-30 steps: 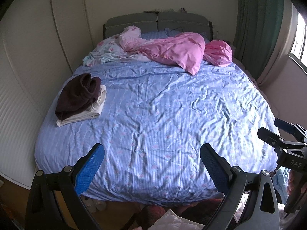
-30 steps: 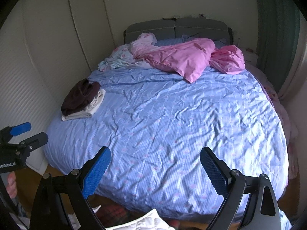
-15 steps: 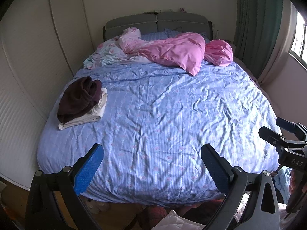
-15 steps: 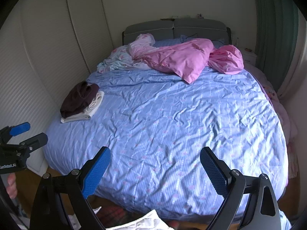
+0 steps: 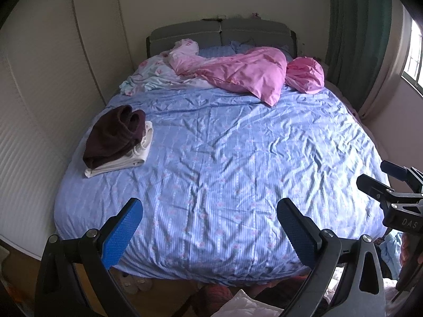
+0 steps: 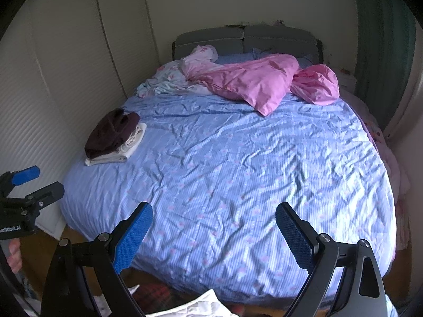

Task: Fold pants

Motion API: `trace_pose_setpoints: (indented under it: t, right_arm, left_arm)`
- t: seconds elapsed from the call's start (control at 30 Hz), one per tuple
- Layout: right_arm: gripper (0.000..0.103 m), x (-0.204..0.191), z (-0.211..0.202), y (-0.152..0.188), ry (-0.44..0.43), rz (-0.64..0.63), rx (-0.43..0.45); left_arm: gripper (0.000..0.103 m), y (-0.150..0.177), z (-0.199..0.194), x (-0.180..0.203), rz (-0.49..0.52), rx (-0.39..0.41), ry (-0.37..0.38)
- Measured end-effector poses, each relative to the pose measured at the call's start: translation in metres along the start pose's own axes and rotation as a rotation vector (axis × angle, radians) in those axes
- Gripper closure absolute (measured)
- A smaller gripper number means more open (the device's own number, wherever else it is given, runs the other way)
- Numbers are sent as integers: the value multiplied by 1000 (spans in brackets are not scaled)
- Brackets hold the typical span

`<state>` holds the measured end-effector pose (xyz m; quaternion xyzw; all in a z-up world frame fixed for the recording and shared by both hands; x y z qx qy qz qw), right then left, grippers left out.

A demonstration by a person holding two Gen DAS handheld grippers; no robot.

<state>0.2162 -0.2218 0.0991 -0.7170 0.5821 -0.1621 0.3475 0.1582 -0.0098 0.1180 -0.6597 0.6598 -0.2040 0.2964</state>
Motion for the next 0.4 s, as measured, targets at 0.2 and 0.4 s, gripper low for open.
trace_pose_setpoints:
  t: [0.2,0.4]
  right_arm:
    - [8,-8,-1,1,0,-24,8]
    - [8,-9,-1,1,-2,-23,8]
  left_arm:
    - [0,0,-2,-2,-1,10,-6]
    - [0,1,-2,-3,-3,7,-9]
Point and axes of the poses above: each gripper's, at about its wrist camera, not at the fingertips, and z roughly the way its jaws point, x to its right, y to its underside, the point moved 9 cm from there along z, roughly the way its jaws point, and after that the axes turned 4 degrees about z, right-handed, at the moved point
